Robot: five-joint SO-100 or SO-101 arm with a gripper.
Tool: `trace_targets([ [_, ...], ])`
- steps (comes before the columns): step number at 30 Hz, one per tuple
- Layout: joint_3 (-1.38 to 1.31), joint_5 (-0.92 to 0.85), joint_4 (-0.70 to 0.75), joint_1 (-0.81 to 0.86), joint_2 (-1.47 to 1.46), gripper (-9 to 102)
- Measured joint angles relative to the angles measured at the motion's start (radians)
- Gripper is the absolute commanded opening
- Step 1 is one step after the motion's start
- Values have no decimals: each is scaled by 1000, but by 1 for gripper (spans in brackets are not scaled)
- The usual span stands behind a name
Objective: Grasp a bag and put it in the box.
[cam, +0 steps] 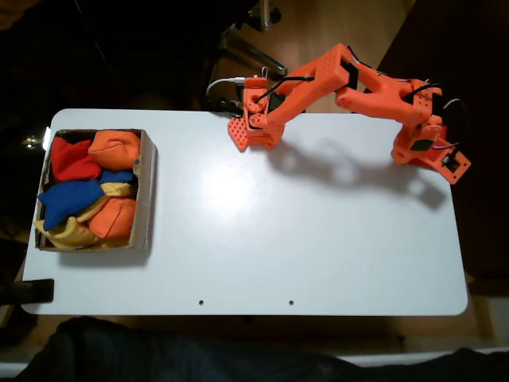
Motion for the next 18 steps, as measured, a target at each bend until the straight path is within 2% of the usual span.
trace_targets([
  [18,-21,3,-20,0,-25,33],
])
